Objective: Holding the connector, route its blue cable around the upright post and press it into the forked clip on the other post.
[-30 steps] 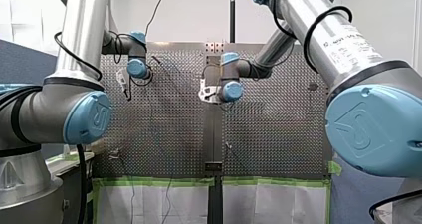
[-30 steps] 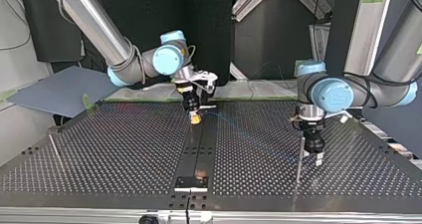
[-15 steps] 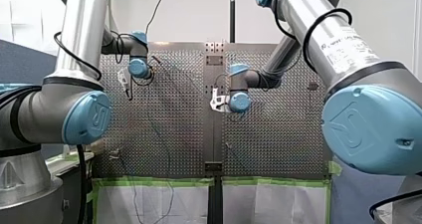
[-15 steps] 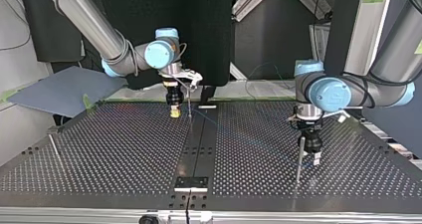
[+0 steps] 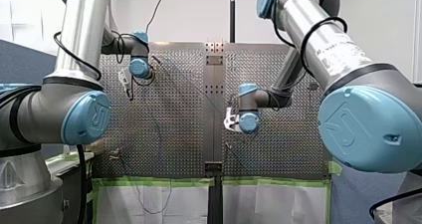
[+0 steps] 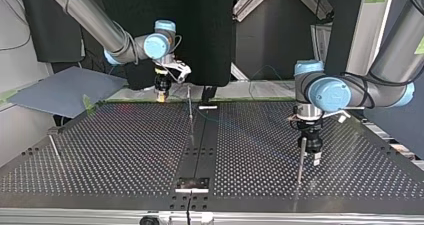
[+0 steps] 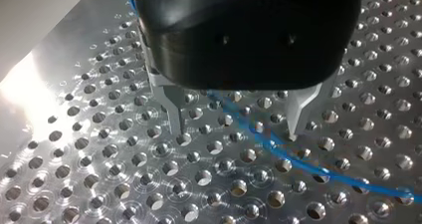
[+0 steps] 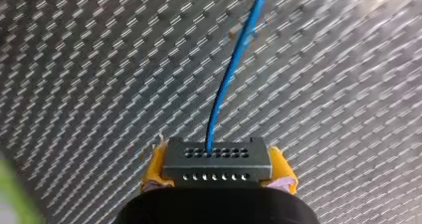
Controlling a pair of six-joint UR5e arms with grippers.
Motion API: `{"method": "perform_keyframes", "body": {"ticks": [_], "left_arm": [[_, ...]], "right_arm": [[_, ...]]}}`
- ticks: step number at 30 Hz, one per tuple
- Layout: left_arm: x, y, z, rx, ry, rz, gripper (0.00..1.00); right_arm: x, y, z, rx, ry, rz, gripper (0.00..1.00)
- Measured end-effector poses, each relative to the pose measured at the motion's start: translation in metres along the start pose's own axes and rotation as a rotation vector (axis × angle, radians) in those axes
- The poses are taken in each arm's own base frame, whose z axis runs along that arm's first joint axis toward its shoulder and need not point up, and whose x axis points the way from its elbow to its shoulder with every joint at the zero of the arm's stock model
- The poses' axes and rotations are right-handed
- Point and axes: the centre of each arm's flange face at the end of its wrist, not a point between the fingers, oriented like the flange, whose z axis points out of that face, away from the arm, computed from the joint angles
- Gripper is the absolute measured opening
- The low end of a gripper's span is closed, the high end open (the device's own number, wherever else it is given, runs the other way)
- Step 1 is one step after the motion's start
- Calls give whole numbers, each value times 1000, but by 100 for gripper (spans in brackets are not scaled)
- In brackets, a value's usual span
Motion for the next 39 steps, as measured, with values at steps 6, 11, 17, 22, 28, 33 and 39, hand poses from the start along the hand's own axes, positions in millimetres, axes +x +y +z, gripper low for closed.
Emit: {"method": "perform_keyframes", "body": {"ticks": [6,11,17,22,28,33,39], "left_arm": [[0,0,0,1,1,0,99],[1,-2,-1,3,1,0,99],[1,-4,-1,4,2,0,99],[1,-4,-2,-1,0,0,99],[1,-4,-2,-2,0,0,99],[1,-4,-2,-3,0,0,99],[1,-3,-2,-6,-1,2,99]], "right_arm": [[-50,22,-11,-71,-43,-5,0],[-85,38,-22,-123,-75,-29,0],[-124,56,-40,-180,-112,-52,0],[-161,71,-61,-205,-153,-73,0],[-200,87,-87,-215,-202,-93,0],[-230,100,-111,-216,-245,-115,0],[-261,114,-141,-206,-297,-134,0]]}}
